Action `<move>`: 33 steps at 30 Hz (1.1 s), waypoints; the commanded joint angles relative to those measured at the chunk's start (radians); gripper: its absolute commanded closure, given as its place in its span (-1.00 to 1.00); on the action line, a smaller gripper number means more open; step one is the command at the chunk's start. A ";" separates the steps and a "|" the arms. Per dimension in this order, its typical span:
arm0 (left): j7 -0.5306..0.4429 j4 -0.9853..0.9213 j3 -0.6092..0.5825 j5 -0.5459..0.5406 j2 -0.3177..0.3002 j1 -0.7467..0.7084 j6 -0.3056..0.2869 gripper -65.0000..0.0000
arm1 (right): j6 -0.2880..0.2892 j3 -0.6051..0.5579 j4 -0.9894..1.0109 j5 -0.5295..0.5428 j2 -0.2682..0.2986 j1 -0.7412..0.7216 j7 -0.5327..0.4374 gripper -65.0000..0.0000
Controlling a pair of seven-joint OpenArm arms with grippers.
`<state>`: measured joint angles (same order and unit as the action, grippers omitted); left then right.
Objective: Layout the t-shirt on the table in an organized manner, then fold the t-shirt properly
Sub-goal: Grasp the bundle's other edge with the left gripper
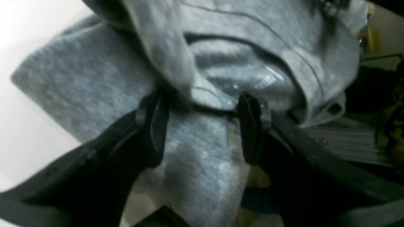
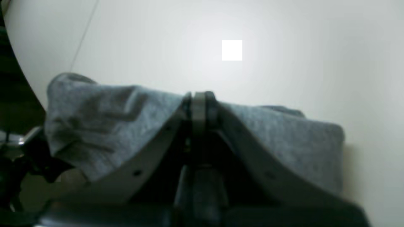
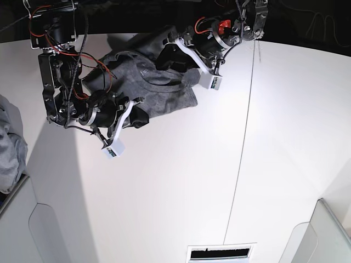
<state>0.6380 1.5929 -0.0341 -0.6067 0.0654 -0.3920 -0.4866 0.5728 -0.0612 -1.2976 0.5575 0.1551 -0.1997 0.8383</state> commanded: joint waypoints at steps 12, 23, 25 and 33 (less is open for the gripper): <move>-0.014 0.010 -0.003 -0.042 0.006 0.012 -0.097 0.85 | 0.007 0.002 -0.011 0.003 0.005 -0.021 -0.013 1.00; 0.018 0.072 -0.003 -0.095 -0.003 0.012 -0.199 1.00 | 0.006 0.002 -0.011 -0.020 0.005 -0.021 -0.012 1.00; 0.021 0.073 -0.002 -0.096 -0.010 0.012 -0.199 1.00 | 0.006 0.002 -0.011 -0.020 0.005 -0.021 -0.012 1.00; 0.094 0.110 0.003 -0.123 -0.089 0.012 -0.199 1.00 | 0.006 0.002 -0.011 -0.039 0.005 -0.021 -0.013 1.00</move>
<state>0.7456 1.6825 -0.0315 -0.7082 -0.0235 -0.3824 -0.6670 0.5724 -0.0612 -1.2972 0.5110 0.1551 -0.1997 0.8387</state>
